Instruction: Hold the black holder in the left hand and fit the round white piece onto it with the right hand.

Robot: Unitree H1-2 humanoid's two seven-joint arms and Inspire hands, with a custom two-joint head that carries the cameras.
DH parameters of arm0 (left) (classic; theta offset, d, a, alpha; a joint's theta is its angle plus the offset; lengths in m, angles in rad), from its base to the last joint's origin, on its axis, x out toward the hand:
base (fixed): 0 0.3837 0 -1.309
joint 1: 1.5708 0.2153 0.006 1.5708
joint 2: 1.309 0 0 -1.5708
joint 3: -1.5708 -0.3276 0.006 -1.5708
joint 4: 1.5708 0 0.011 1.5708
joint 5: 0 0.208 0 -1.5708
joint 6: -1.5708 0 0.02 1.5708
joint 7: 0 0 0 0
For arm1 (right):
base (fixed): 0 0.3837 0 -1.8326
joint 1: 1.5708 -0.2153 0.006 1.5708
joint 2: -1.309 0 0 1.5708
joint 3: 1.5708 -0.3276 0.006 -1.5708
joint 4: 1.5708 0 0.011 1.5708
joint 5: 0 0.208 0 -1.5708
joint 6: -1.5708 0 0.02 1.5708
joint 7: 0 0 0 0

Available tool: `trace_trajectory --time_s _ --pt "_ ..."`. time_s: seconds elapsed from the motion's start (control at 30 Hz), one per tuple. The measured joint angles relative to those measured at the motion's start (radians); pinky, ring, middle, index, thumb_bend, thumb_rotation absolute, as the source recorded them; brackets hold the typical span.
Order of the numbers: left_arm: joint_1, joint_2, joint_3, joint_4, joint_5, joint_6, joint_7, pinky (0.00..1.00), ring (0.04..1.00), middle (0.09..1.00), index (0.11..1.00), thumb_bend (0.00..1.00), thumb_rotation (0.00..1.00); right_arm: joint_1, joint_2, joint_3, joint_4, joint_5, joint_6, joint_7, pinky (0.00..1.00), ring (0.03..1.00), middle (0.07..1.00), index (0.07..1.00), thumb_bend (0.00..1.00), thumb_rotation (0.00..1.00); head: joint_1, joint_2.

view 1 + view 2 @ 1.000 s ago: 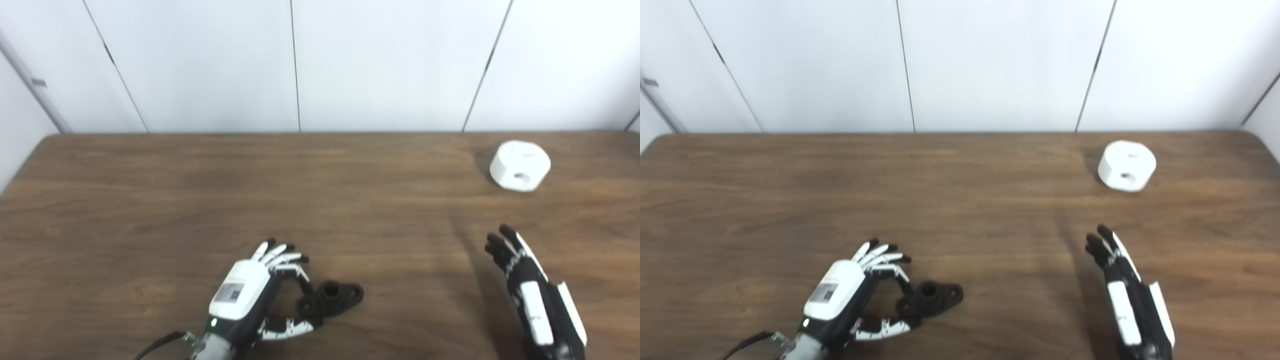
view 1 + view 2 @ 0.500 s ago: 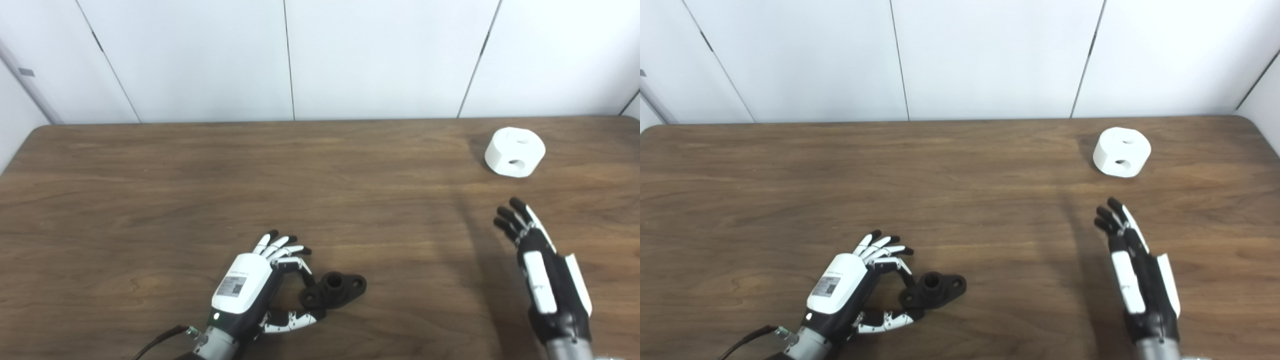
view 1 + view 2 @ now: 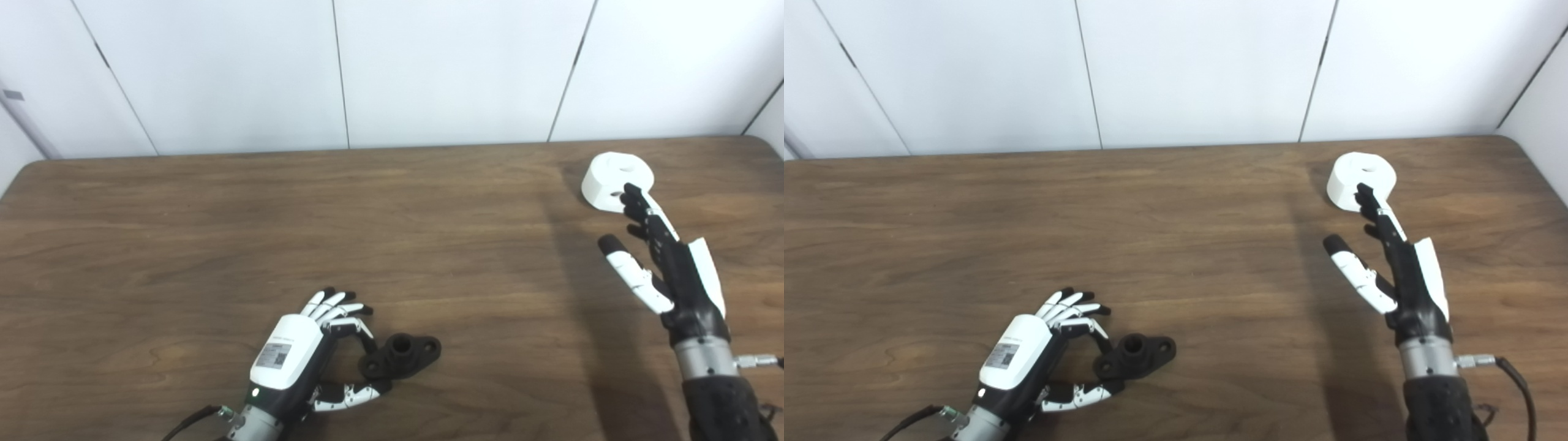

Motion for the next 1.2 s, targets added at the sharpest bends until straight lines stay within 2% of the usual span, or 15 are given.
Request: trace_trajectory --time_s 0.1,0.23,0.4,0.53,0.67,0.87,0.93,1.2 --pt "-0.002 0.002 0.0 0.004 0.0 -0.006 0.001 0.95 0.891 0.785 0.489 0.51 0.04 -0.022 -0.024 0.012 0.03 -0.084 0.035 0.005 0.97 0.997 0.979 0.933 0.7 0.53 -0.032 -0.011" --pt "-0.005 0.006 0.002 0.012 -0.012 -0.011 0.002 0.95 0.887 0.781 0.489 0.51 0.04 -0.067 -0.038 0.011 0.075 -0.138 0.072 0.003 0.98 1.0 0.999 0.939 0.69 0.45 -0.071 -0.029" --pt "-0.008 0.009 0.002 0.017 -0.021 -0.018 0.001 0.93 0.879 0.77 0.488 0.51 0.04 -0.125 -0.046 0.01 0.158 -0.162 0.077 0.0 0.96 1.0 1.0 0.949 0.69 0.45 -0.104 -0.046" --pt "-0.014 0.014 0.007 0.025 -0.032 -0.02 0.0 0.92 0.875 0.772 0.488 0.51 0.04 -0.176 -0.082 0.003 0.21 -0.163 0.078 -0.001 0.94 1.0 1.0 0.953 0.7 0.45 -0.127 -0.063" --pt "-0.019 0.019 0.007 0.031 -0.033 -0.021 0.001 0.91 0.881 0.779 0.489 0.51 0.04 -0.215 -0.109 -0.005 0.239 -0.177 0.092 -0.002 0.93 1.0 1.0 0.955 0.7 0.45 -0.14 -0.075" --pt "-0.035 0.025 0.008 0.049 -0.038 -0.037 0.003 0.92 0.882 0.778 0.489 0.51 0.04 -0.268 -0.116 0.003 0.275 -0.206 0.113 -0.003 0.97 1.0 1.0 0.958 0.72 0.48 -0.175 -0.101" --pt "-0.037 0.025 0.009 0.053 -0.039 -0.041 0.004 0.91 0.878 0.775 0.488 0.51 0.04 -0.288 -0.125 0.013 0.286 -0.221 0.115 -0.002 0.94 1.0 1.0 0.96 0.72 0.49 -0.183 -0.112" --pt "-0.039 0.026 0.011 0.06 -0.036 -0.045 0.01 0.92 0.884 0.781 0.489 0.51 0.04 -0.385 -0.208 0.043 0.411 -0.256 0.125 0.012 0.9 1.0 1.0 0.968 0.73 0.48 -0.19 -0.124"
